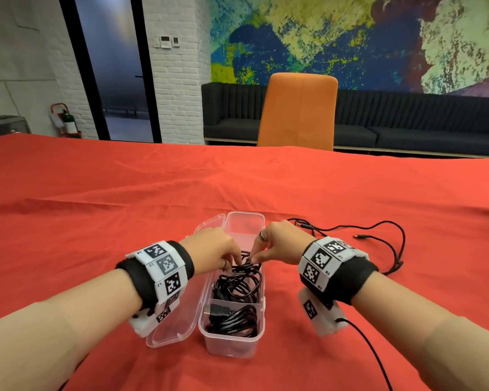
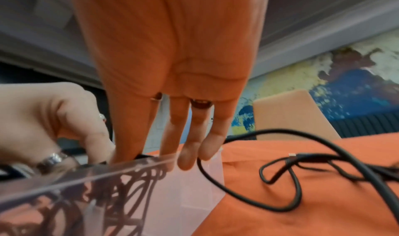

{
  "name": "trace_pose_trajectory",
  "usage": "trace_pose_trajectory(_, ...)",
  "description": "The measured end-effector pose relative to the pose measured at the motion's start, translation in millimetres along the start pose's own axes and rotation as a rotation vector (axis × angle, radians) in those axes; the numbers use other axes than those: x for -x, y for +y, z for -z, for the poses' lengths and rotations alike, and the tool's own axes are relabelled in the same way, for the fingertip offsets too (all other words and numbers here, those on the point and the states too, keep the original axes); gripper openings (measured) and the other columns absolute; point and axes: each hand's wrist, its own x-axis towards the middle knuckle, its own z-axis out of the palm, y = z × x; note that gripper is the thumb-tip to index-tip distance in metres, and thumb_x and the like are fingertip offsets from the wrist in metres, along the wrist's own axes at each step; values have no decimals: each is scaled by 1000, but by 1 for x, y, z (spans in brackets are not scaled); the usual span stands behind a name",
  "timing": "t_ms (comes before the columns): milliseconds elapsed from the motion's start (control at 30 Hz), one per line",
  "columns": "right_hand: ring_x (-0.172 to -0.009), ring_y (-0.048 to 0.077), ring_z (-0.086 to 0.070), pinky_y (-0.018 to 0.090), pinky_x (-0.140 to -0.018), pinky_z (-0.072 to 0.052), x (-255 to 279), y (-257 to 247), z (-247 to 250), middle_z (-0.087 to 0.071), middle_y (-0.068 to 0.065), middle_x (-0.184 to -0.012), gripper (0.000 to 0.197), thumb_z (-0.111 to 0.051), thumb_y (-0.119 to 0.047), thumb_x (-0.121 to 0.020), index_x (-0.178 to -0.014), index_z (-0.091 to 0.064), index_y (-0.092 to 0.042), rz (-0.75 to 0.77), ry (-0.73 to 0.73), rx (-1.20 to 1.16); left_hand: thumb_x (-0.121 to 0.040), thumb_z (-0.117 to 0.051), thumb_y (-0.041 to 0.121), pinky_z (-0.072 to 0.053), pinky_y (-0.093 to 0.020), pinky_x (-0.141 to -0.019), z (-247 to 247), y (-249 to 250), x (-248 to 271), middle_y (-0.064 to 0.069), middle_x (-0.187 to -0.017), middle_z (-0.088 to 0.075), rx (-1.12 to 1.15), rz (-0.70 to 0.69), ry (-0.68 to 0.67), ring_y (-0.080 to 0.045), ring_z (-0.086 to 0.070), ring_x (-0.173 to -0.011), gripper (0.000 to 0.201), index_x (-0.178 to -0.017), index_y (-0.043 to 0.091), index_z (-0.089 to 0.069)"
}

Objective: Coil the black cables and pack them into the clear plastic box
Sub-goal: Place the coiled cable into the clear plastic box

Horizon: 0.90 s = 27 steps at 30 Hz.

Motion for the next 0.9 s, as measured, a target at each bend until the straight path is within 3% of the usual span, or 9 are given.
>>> trace_pose_trajectory(133,-81,12,-61,29,-78,-51,0,-8,1,-73,0,-94,15,-67,-24,-81,-94,-74,-21,15,-29,164,-82,-59,0,-43,-6,-71,-1,-5,1,1,-91,-75,139,24,12,-3,-68,-88,33,-105,20,-71)
trace_pose_trajectory(233,-95,20,-61,28,-78,-45,4,-13,4,-71,3,-101,22,-60,-28,-87,-106,-70,-22,61,-71,339,-84,-61,8,-39,-9,-67,-1,-2,0,5,-92,-75,46,27,27,-3,-67,-88,26,-103,22,-72)
trace_pose_trajectory(400,-100,24,-59,28,-68,-39,0,-16,9,-68,4,-105,28,-63,-34,-84,-110,-68,-25,67,-132,470,-85,-62,12,-41,-15,-70,-1,-1,-2,6,-92,-75,25,29,32,-5,-67,-88,23,-103,23,-72)
trace_pose_trajectory(600,-98,27,-59,30,-64,-37,-5,-25,6,-63,6,-106,25,-61,-36,-86,-107,-67,-24,126,-96,677,-79,-70,12,-47,-16,-72,-4,-6,0,0,-85,-75,265,43,77,7,-61,-69,21,-98,20,-74)
trace_pose_trajectory(700,-96,29,-60,31,-64,-38,-7,-30,5,-63,7,-105,24,-60,-35,-86,-104,-67,-22,132,-103,747,-80,-71,21,-49,-23,-72,-2,-8,-1,-2,-87,-75,271,51,90,-7,-63,-74,16,-96,20,-75)
trace_pose_trajectory(800,-95,29,-61,31,-64,-39,-11,-31,5,-63,8,-104,21,-58,-33,-87,-101,-67,-20,161,-134,784,-80,-70,23,-43,-16,-65,-4,-7,-2,-1,-86,-74,249,53,89,5,-54,-64,15,-95,21,-75)
trace_pose_trajectory(900,-95,32,-60,33,-64,-43,-14,-29,2,-62,12,-102,21,-54,-29,-87,-98,-67,-16,209,-167,810,-81,-70,23,-39,-11,-61,-6,-7,-4,0,-85,-74,244,73,89,8,-51,-61,16,-95,22,-75)
